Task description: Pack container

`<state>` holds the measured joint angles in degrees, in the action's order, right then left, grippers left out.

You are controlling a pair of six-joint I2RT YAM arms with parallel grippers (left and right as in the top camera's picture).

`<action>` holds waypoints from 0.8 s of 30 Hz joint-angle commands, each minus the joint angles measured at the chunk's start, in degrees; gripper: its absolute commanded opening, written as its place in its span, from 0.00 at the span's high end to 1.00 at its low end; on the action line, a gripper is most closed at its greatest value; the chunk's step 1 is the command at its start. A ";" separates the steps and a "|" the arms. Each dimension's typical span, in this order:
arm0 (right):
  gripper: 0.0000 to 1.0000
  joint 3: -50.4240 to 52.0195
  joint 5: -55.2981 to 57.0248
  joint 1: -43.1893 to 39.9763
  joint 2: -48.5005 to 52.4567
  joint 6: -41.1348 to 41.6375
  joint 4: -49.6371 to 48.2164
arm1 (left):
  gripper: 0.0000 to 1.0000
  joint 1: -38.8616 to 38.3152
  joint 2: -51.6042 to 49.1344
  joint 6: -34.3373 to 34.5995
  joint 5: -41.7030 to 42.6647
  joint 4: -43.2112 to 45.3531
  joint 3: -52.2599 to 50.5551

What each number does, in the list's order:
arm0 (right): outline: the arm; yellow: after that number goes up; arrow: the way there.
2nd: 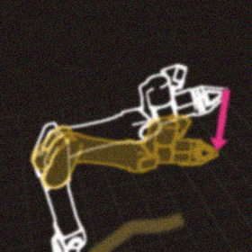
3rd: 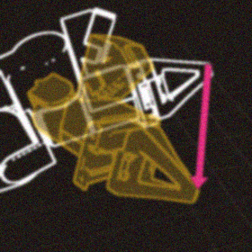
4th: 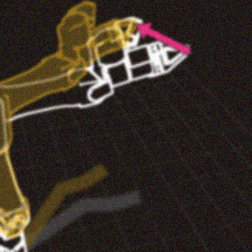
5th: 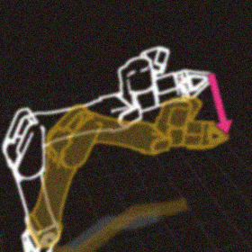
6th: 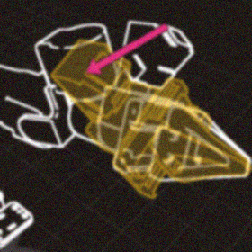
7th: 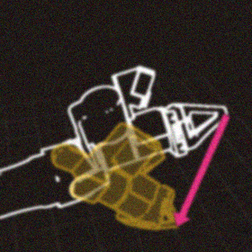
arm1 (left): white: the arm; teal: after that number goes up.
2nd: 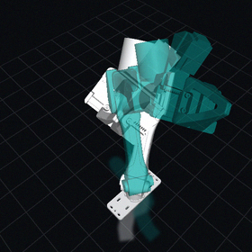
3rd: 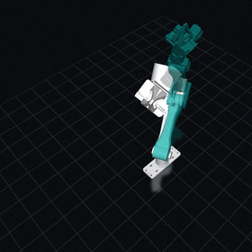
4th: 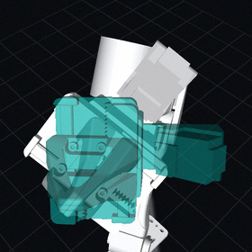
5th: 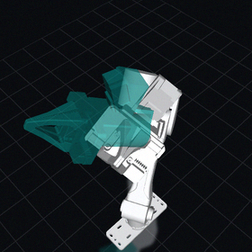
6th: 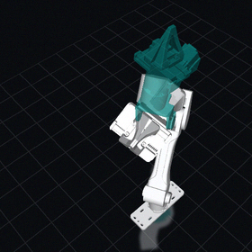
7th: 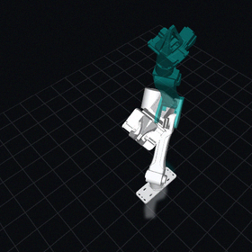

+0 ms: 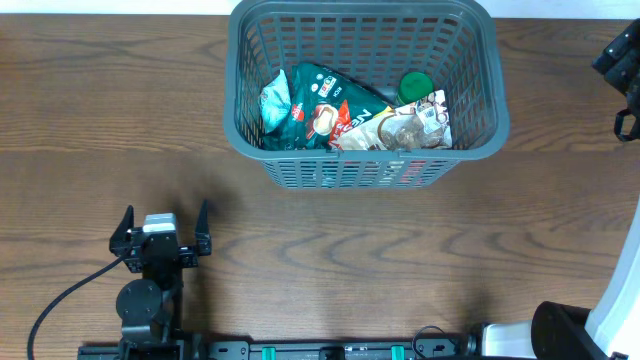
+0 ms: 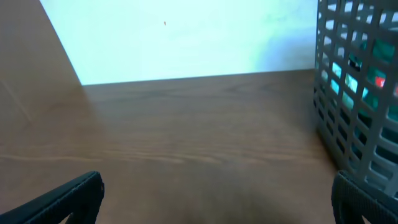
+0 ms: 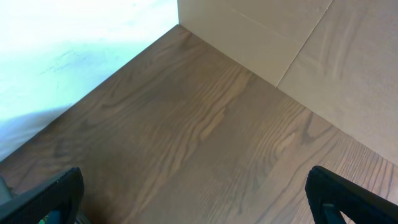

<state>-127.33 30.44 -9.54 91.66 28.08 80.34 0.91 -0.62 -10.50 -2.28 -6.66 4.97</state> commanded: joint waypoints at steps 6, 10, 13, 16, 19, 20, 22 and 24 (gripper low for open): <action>0.01 0.04 0.61 -0.24 -0.15 0.59 0.11 | 0.01 -0.24 0.52 3.56 -0.07 2.58 -0.81; 0.01 0.04 0.61 -0.24 -0.15 0.61 0.11 | 0.01 -0.24 0.52 4.00 -0.07 3.34 -0.81; 0.01 0.04 0.61 -0.24 -0.15 0.61 0.11 | 0.01 -0.24 0.50 3.98 -0.07 3.32 -0.81; 0.01 0.04 0.61 -0.24 -0.15 0.59 0.11 | 0.01 -0.24 0.48 3.98 -0.07 2.91 -0.81; 0.01 0.04 0.61 -0.24 -0.15 0.59 0.11 | 0.01 -0.24 0.44 3.98 -0.04 2.86 -0.81; 0.01 0.04 0.61 -0.24 -0.15 0.59 0.11 | 0.01 -0.24 0.44 3.98 -0.04 2.80 -0.81; 0.01 0.04 0.61 -0.24 -0.15 0.59 0.11 | 0.01 -0.24 0.44 3.98 -0.07 2.62 -0.81; 0.01 0.04 0.61 -0.24 -0.15 0.61 0.11 | 0.01 -0.24 0.39 3.98 -0.04 2.45 -0.81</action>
<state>-127.33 30.44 -9.54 91.66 28.08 80.34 0.91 -0.62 -7.29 -2.31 -4.16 4.95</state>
